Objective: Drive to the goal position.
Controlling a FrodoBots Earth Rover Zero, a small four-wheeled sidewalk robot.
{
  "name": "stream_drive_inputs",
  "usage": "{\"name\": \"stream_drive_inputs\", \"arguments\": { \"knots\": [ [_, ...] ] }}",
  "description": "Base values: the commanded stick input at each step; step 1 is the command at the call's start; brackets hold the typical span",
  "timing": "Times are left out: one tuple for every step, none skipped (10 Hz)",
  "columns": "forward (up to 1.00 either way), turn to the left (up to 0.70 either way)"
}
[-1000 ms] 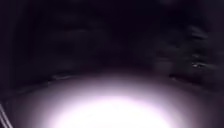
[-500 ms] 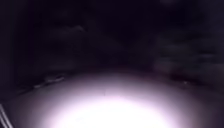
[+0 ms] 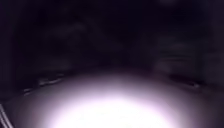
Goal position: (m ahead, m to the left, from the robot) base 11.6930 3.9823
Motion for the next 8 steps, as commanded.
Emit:
{"name": "stream_drive_inputs", "arguments": {
  "knots": [
    [1.0, 0.0],
    [1.0, 0.0],
    [1.0, 0.0],
    [1.0, 0.0],
    [1.0, 0.0],
    [1.0, 0.0],
    [1.0, 0.0],
    [1.0, 0.0]
  ]
}}
